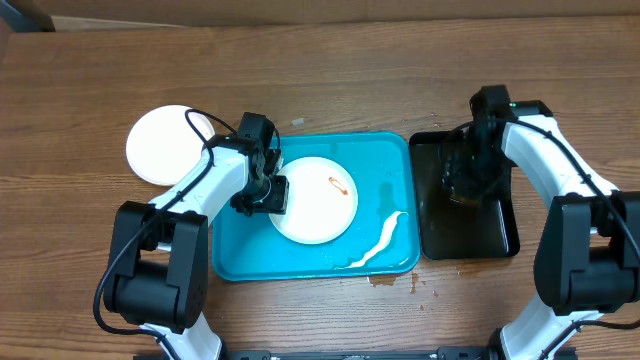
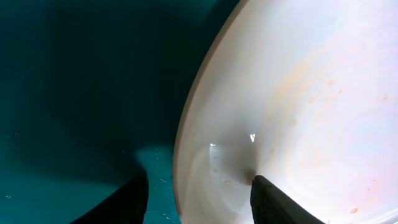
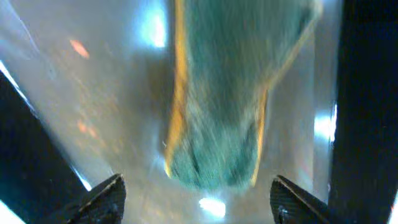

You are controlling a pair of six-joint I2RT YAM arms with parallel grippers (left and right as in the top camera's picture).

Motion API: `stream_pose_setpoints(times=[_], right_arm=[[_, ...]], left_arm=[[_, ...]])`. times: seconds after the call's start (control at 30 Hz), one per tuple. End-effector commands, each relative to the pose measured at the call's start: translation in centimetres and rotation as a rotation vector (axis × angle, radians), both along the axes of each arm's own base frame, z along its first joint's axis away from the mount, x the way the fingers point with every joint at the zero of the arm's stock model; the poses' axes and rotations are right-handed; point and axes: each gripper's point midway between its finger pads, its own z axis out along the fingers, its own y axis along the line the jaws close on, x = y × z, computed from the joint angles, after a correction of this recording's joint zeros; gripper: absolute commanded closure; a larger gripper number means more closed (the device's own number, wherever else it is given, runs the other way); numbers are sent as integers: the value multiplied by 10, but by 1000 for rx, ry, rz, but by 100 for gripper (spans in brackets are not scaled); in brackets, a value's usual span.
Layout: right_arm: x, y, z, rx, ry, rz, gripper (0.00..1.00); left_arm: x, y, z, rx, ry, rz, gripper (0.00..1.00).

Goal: Clean dirty plates on tray and stack at the side
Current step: 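Reach the right gripper into the black tray and grasp the sponge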

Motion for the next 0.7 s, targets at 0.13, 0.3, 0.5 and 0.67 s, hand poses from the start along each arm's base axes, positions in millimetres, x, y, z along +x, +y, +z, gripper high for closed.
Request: stream_pose_setpoints(times=[0.13,0.3,0.5,0.67], right_arm=[[7,-14,-15,-84,-60,-30,24],[1,-8,-33,-54,-70,-29,42],[-27,13,-31,21,44,-6,91],[-46,16,-28,7,120,21,60]], left_arm=[[-9,-1,-8,-1,42,4,45],[-9,-1,-8,-1,41,4,45],[-10,-1,-8,0,45,4,46],[-10,-1,-8,0,46,4,44]])
